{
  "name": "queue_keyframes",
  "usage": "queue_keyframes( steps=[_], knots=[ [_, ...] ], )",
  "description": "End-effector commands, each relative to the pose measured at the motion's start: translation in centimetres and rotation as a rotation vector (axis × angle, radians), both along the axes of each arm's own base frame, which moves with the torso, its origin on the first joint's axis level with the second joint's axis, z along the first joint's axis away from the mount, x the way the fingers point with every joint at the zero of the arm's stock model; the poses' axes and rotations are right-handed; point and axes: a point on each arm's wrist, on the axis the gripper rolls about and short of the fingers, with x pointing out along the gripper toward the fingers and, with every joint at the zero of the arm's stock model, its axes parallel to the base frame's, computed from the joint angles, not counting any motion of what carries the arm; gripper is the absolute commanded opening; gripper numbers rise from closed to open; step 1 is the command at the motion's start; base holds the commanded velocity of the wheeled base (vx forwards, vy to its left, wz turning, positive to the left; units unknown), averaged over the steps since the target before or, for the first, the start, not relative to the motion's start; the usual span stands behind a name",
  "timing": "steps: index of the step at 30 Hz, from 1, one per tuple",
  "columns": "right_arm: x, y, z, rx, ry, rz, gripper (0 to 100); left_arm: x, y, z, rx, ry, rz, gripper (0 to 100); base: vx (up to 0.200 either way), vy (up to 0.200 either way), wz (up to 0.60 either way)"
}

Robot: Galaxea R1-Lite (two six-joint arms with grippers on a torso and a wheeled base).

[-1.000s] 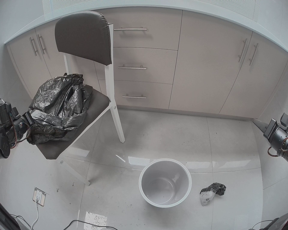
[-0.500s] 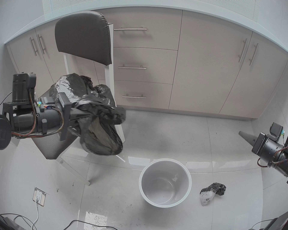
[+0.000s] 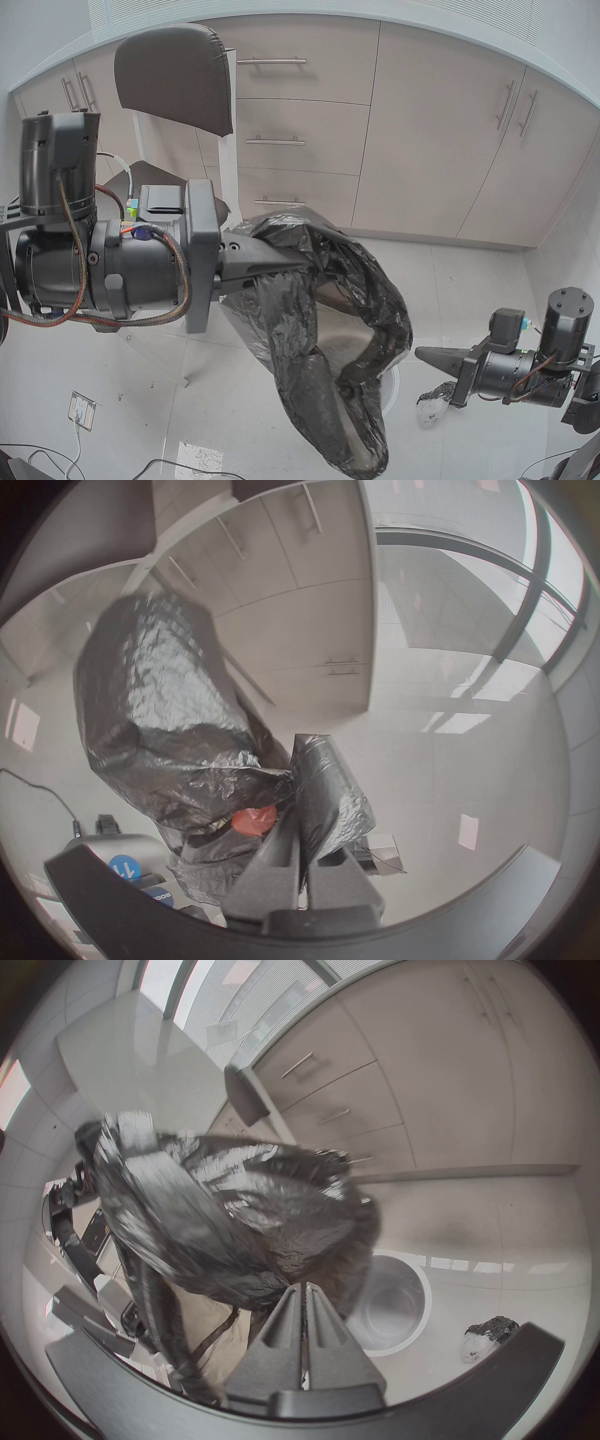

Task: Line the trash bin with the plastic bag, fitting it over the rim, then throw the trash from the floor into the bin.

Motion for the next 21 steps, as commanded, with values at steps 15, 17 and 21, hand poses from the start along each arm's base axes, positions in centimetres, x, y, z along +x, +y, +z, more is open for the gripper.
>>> queue_keyframes(
  steps=[15,17,21],
  knots=[
    [-2.3,2.4,-3.6,-0.171,0.062,0.157,100,-0.8,-0.3,-1.0,-0.060,-0.056,-0.028,0,0.000,0.000,0.00],
    [-1.8,2.9,-3.2,-0.163,0.047,0.149,100,-0.8,-0.3,-1.1,-0.059,-0.055,-0.026,0,0.000,0.000,0.00],
    [0.4,5.5,-2.0,-0.137,-0.021,0.108,100,-0.7,-0.2,-1.1,-0.059,-0.054,-0.024,0,0.000,0.000,0.00]
  ],
)
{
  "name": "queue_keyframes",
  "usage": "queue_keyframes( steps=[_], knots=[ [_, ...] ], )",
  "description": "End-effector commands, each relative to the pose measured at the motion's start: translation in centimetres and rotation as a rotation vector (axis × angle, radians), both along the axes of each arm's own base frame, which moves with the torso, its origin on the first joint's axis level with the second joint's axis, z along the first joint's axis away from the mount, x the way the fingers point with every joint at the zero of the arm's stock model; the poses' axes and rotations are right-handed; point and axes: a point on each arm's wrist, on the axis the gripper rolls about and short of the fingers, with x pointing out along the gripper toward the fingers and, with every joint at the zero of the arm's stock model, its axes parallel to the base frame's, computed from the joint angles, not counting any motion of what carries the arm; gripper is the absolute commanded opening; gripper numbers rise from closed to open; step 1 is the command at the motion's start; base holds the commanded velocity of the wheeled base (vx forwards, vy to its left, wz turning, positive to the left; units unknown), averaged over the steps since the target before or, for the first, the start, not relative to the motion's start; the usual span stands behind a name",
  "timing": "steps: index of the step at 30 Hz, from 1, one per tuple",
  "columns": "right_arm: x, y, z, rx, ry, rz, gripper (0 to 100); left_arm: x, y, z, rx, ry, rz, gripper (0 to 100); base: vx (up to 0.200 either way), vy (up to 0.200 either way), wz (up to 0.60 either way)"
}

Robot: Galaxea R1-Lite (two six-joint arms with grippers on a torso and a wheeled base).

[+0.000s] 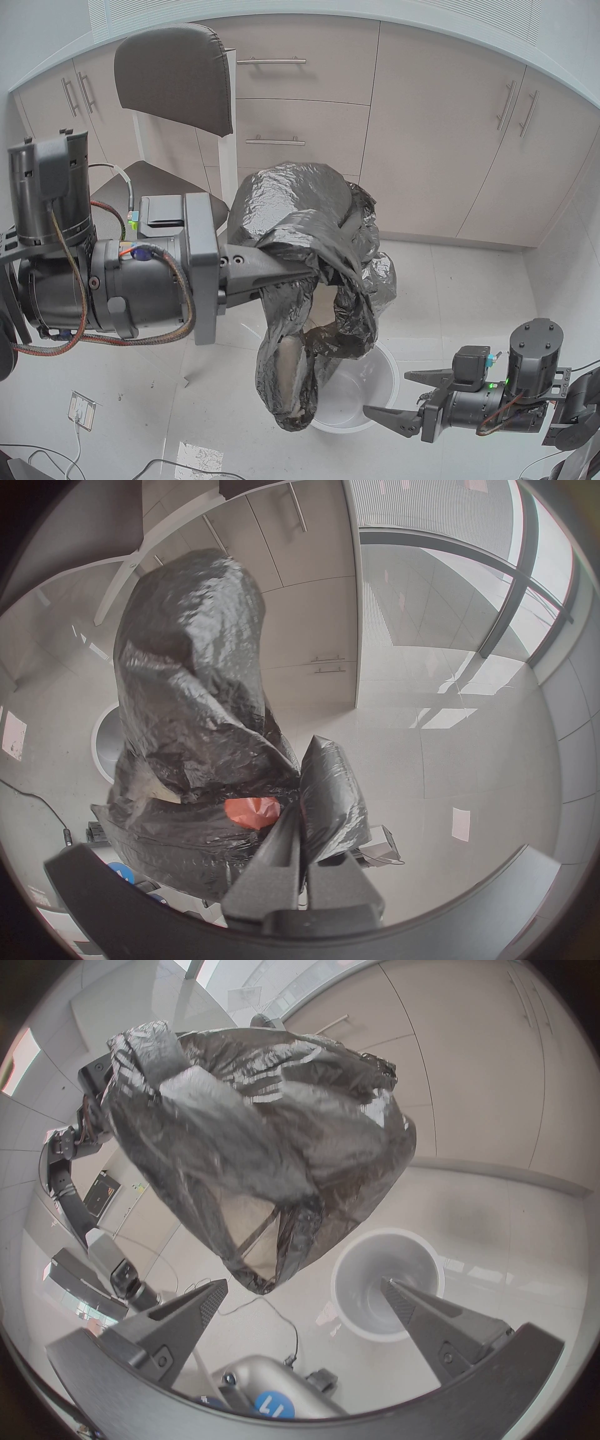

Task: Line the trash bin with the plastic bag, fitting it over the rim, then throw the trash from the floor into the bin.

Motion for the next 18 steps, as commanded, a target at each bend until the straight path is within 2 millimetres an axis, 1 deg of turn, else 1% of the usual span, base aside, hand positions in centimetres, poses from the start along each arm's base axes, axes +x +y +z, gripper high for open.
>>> queue_keyframes(
  steps=[1,2,3,5,6,9,11,12,15,17,18],
  knots=[
    [2.1,3.1,0.9,0.022,-0.055,-0.018,100,0.0,0.1,0.0,-0.001,0.000,0.004,0,0.000,0.000,0.00],
    [2.2,3.4,0.9,0.023,-0.061,-0.021,100,0.0,0.1,0.1,-0.002,-0.001,0.004,0,0.000,0.000,0.00],
    [2.5,4.5,1.2,0.025,-0.080,-0.029,100,0.0,0.1,0.0,-0.002,0.002,0.006,0,0.000,0.000,0.00],
    [2.6,5.9,1.1,0.016,-0.100,-0.051,100,0.1,0.2,0.1,-0.003,0.003,0.009,0,0.000,0.000,0.00],
    [2.6,6.7,0.8,0.005,-0.106,-0.067,100,0.1,0.2,0.1,-0.005,0.008,0.011,0,0.000,0.000,0.00],
    [2.1,8.3,0.3,-0.013,-0.113,-0.061,100,0.2,0.2,0.0,-0.006,0.014,0.017,0,0.000,0.000,0.00],
    [1.9,8.9,-0.1,-0.021,-0.107,-0.048,100,0.2,0.2,0.0,-0.006,0.014,0.017,0,0.000,0.000,0.00],
    [2.1,9.4,-0.5,-0.032,-0.106,-0.054,100,0.2,0.2,0.0,-0.006,0.014,0.017,0,0.000,0.000,0.00],
    [3.2,10.1,-0.9,-0.032,-0.128,-0.118,100,0.2,0.2,0.1,-0.008,0.012,0.020,0,0.000,0.000,0.00],
    [3.9,10.3,-1.1,-0.019,-0.148,-0.154,100,0.3,0.3,0.0,-0.007,0.013,0.023,0,0.000,0.000,0.00],
    [3.9,10.3,-1.1,-0.019,-0.148,-0.154,100,0.3,0.3,0.0,-0.007,0.013,0.023,0,0.000,0.000,0.00]
  ],
)
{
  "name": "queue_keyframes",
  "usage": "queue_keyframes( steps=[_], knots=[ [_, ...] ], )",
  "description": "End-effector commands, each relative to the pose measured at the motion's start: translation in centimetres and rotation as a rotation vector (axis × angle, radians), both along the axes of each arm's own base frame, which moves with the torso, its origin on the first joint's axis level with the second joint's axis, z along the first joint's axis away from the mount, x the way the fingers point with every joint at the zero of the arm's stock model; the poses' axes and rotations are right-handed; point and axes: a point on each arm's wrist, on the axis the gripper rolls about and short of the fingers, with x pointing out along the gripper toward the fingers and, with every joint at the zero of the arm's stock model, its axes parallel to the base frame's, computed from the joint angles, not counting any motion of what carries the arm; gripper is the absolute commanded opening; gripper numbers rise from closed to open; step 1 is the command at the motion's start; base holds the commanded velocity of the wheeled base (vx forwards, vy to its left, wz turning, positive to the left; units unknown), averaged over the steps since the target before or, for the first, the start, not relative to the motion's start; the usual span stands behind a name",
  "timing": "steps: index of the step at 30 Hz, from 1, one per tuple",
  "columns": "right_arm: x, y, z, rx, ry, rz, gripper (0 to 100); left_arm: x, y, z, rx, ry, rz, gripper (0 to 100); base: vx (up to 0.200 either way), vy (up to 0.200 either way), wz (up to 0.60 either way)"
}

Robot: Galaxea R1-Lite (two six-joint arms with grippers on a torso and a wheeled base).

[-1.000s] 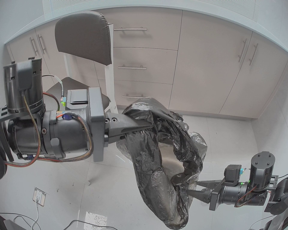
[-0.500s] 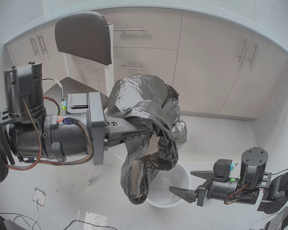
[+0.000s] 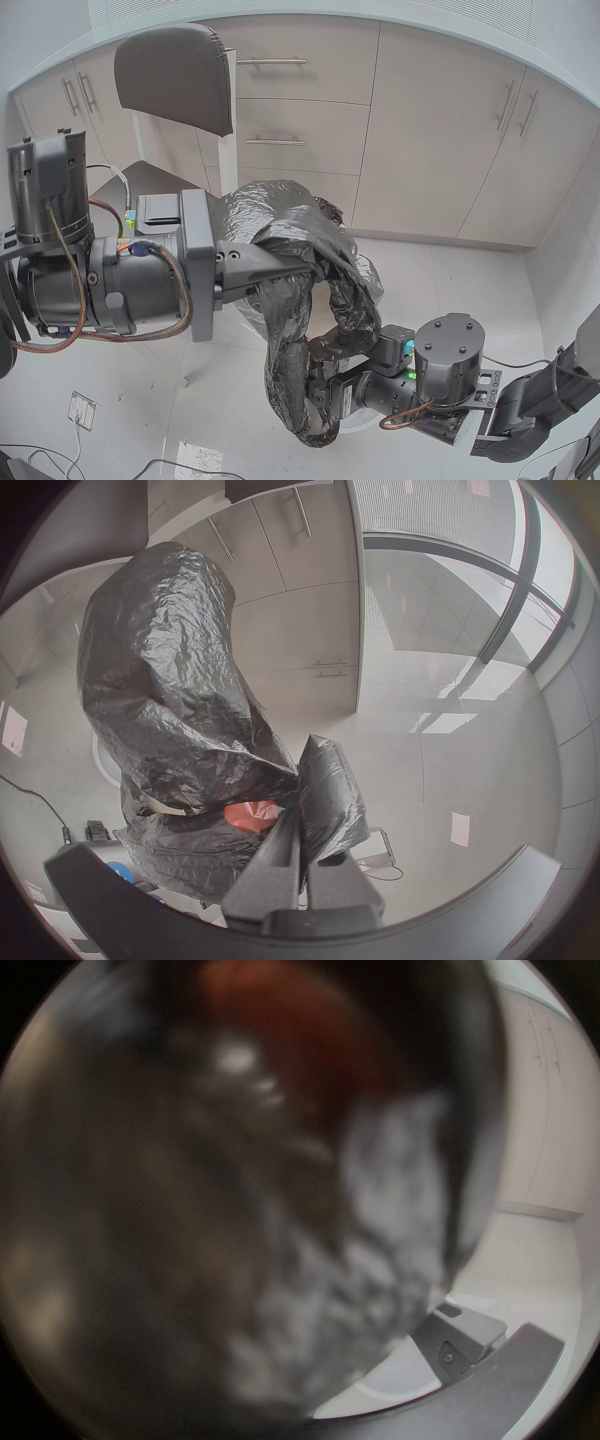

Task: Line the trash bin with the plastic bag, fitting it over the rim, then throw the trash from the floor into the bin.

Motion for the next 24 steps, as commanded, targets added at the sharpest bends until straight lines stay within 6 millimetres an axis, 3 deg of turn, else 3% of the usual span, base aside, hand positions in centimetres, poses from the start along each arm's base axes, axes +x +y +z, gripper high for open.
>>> queue_keyframes(
  steps=[1,12,20,21,24],
  knots=[
    [1.3,1.0,-1.4,-0.001,-0.016,-0.035,100,0.1,0.0,0.0,0.000,0.001,0.003,0,0.000,0.000,0.00],
    [2.8,0.0,-1.8,-0.033,-0.048,-0.104,100,0.1,0.1,-0.1,0.001,0.001,0.007,0,0.000,0.000,0.00],
    [4.2,-0.9,-1.0,0.014,-0.125,-0.159,100,0.2,0.1,-0.1,0.003,0.002,0.008,0,0.000,0.000,0.00],
    [4.1,-0.9,-1.0,0.010,-0.129,-0.157,0,0.2,0.1,-0.1,0.003,0.002,0.008,0,0.000,0.000,0.00],
    [4.2,-0.8,-1.0,0.010,-0.135,-0.156,0,0.2,0.1,-0.1,0.004,0.003,0.008,0,0.000,0.000,0.00]
  ],
)
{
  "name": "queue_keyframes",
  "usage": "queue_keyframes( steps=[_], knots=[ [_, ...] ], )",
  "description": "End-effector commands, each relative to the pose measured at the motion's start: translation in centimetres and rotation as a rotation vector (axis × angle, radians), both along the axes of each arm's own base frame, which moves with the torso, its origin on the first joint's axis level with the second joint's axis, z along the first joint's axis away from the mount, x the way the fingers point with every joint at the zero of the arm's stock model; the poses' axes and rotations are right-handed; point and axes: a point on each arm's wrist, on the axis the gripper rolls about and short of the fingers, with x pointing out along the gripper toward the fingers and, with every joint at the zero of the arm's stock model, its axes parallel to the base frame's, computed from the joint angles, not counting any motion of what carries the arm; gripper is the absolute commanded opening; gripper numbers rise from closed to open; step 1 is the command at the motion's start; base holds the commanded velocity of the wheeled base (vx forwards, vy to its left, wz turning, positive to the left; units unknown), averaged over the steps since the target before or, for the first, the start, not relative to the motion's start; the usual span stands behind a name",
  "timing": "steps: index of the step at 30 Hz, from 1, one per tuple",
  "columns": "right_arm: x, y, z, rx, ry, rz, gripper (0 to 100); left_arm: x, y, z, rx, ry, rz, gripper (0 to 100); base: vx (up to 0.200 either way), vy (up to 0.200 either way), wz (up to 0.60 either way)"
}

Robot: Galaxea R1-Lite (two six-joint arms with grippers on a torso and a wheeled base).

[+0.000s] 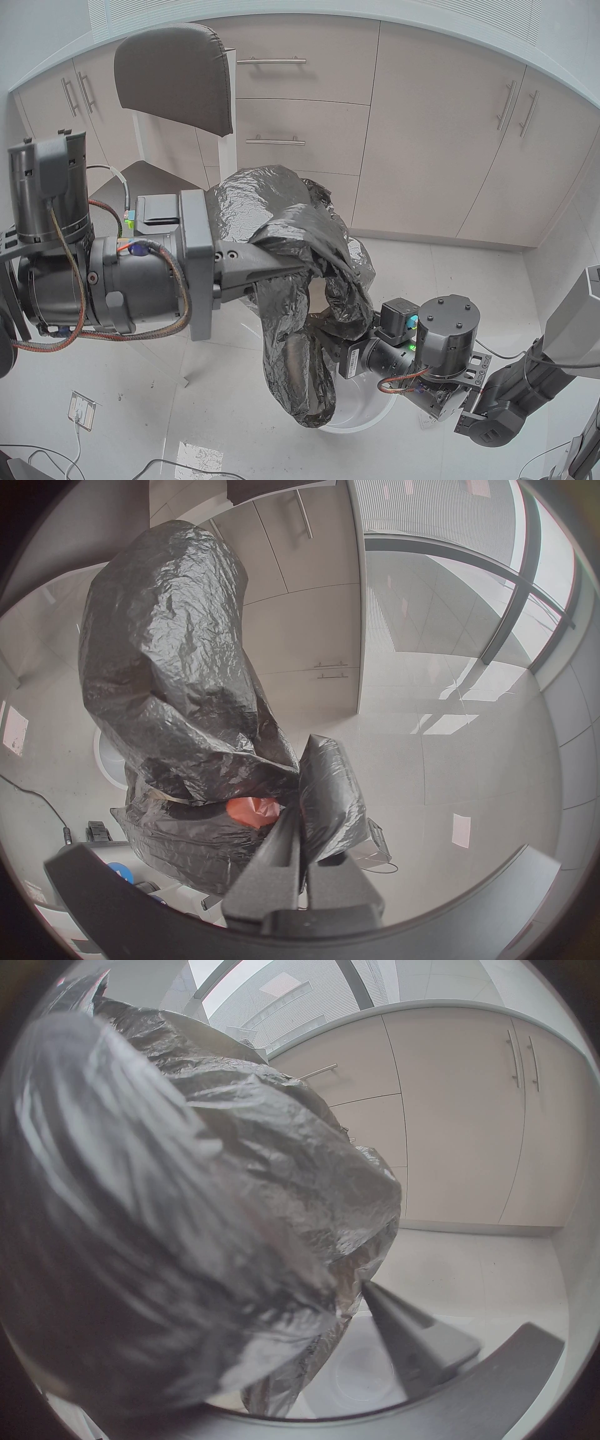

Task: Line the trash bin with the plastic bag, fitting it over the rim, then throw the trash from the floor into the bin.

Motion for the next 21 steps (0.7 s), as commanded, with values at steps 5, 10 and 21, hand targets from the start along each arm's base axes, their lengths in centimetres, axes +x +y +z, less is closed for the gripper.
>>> queue_keyframes(
  steps=[5,10,21],
  knots=[
    [0.4,-0.3,-0.1,0.002,0.000,-0.012,0,0.0,0.0,-0.2,0.005,0.005,0.002,0,0.000,0.000,0.00],
    [0.9,-1.1,0.2,0.020,-0.020,-0.036,0,0.1,0.0,-0.3,0.007,0.007,0.002,0,0.000,0.000,0.00],
    [0.5,-8.1,3.7,0.052,0.018,0.021,0,2.7,-1.3,-4.2,0.066,0.071,0.022,0,0.000,0.000,0.00]
  ],
)
